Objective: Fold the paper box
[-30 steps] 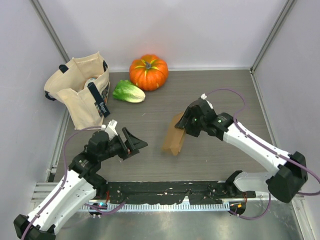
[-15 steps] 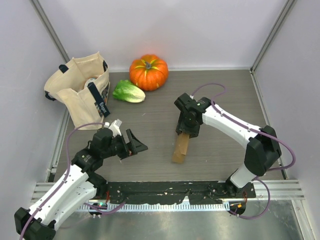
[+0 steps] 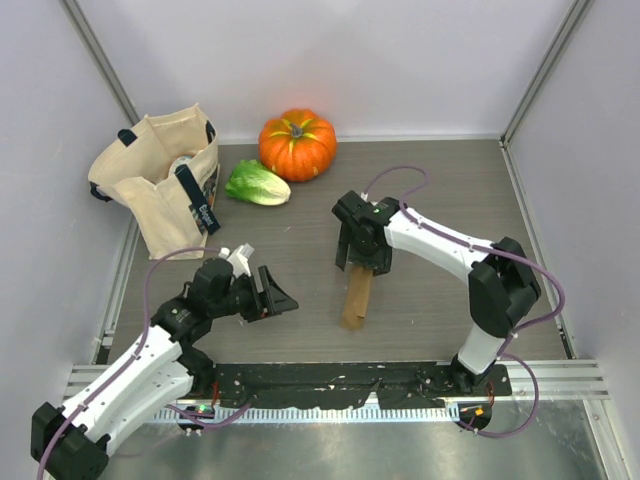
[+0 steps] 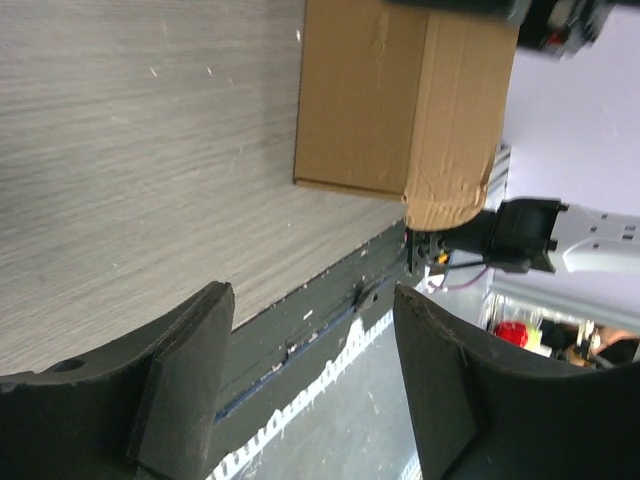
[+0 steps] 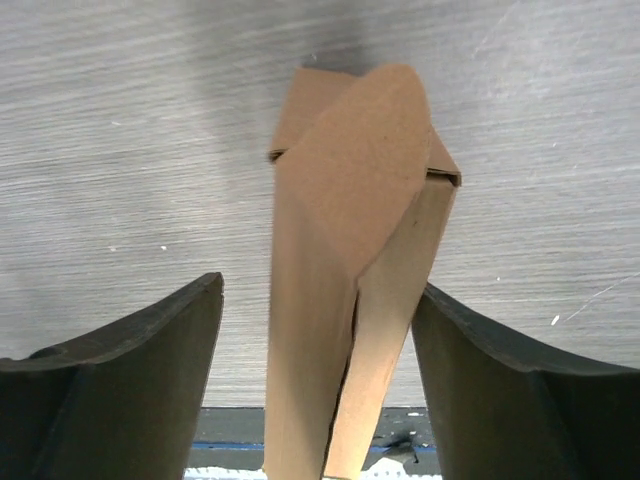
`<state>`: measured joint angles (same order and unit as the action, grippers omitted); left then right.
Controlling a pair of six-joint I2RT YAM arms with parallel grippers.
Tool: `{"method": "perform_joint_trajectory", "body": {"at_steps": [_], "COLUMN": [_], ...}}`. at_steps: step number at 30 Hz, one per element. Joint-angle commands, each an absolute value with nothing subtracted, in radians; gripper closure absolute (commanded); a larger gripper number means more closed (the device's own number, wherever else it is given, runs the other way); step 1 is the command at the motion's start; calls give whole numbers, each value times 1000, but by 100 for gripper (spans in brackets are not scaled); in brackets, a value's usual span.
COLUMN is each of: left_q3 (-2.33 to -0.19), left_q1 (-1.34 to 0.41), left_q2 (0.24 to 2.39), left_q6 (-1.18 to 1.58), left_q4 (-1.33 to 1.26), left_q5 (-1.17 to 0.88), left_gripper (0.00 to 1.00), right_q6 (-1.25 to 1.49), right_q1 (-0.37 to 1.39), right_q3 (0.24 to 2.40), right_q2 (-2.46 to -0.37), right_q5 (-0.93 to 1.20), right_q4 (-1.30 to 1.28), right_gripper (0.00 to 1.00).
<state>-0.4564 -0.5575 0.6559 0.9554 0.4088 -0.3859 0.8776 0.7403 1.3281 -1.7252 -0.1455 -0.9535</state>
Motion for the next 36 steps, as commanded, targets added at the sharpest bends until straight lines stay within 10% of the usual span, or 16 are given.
{"method": "perform_joint_trajectory", "body": {"at_steps": [1,7,14,18,36], "left_q3": [-437,-376,-403,-454,-471], "left_q1": [-633,-836,-1023,-1048,-924], "left_q2": [680,799,1252,1481,1737], "left_q6": [951,1062,1283,1396,1528], "left_q4": [305,128,-351,-555,-729], "left_q5": [-397,-281,-323,-348,-318], "left_gripper": [35,55,78,83,85], "right_q6": [727,399,424,460,621], "right_q1": [741,407,190,181,204], "right_q3": [1413,1480,1302,1206,769], "right_q2": [-1540,-1477,-1619,-1727,-1685], "right_q5": [-227,71,404,518,667], "right_q4": [-884,-881,-567,-338,97], "right_gripper": [13,14,42,67,75]}}
